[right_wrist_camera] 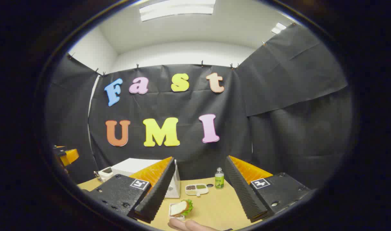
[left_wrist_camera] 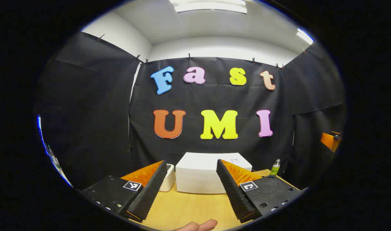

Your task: Open the microwave oven with the left hand, put the food in, and close the microwave oven.

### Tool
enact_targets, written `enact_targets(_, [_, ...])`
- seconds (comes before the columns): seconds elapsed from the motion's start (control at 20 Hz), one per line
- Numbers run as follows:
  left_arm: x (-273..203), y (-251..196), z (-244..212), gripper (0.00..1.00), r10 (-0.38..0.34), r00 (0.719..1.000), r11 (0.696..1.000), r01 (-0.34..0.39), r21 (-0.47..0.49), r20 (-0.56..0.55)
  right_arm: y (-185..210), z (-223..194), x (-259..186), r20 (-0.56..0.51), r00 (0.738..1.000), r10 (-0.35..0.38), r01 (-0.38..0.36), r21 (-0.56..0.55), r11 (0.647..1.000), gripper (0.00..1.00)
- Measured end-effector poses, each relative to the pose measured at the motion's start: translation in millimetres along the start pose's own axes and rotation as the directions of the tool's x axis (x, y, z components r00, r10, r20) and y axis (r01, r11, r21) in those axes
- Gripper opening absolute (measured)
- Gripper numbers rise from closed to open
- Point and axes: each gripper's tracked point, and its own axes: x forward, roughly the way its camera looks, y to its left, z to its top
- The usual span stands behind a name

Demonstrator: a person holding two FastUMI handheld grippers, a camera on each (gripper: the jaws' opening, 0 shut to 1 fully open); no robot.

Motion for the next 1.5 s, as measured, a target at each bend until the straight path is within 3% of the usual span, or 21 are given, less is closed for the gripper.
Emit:
enact_targets(0.05, [0, 0, -1, 0.95, -0.001, 1.000, 1.000, 0.001, 0.000, -0.002, -1, -1, 1, 0.000, 1.000, -0.002, 0.002, -0.002, 1.000, 1.00])
enact_targets(0.8, [30, -5, -6, 0.95, 0.021, 1.000, 0.999, -0.021, -0.027, 0.017, -16, -18, 18, -0.003, 1.000, -0.018, 0.018, 0.024, 1.000, 1.00])
enact_targets(1.15, [90, -28, -13, 0.95, 0.018, 0.997, 0.997, -0.012, -0.080, 0.073, -30, -38, 34, -0.032, 0.999, -0.012, 0.013, 0.038, 0.999, 1.00])
enact_targets(1.2, [103, -34, -21, 0.95, 0.011, 0.998, 0.997, -0.005, -0.083, 0.067, -31, -39, 36, -0.036, 0.999, -0.011, 0.012, 0.038, 0.999, 0.91])
enact_targets(1.25, [115, -43, -29, 0.95, -0.004, 0.998, 0.996, 0.009, -0.087, 0.055, -34, -41, 39, -0.037, 0.999, -0.011, 0.012, 0.039, 0.999, 1.00])
enact_targets(1.3, [128, -51, -38, 0.95, -0.014, 0.999, 0.996, 0.018, -0.091, 0.045, -37, -41, 40, -0.034, 0.999, -0.012, 0.013, 0.038, 0.999, 1.00])
enact_targets(1.35, [140, -57, -46, 0.95, -0.022, 0.999, 0.995, 0.025, -0.092, 0.033, -40, -42, 42, -0.033, 0.999, -0.013, 0.014, 0.035, 0.999, 0.91])
enact_targets(1.4, [150, -62, -57, 0.95, -0.021, 1.000, 0.996, 0.023, -0.087, 0.020, -42, -43, 44, -0.030, 0.999, -0.016, 0.017, 0.030, 0.999, 0.91])
enact_targets(1.45, [159, -70, -67, 0.95, -0.029, 1.000, 0.996, 0.030, -0.081, 0.010, -44, -46, 45, -0.029, 0.999, -0.018, 0.019, 0.024, 1.000, 1.00])
enact_targets(1.5, [169, -78, -77, 0.95, -0.038, 0.999, 0.997, 0.038, -0.071, 0.005, -46, -47, 47, -0.028, 0.999, -0.019, 0.020, 0.017, 1.000, 0.91])
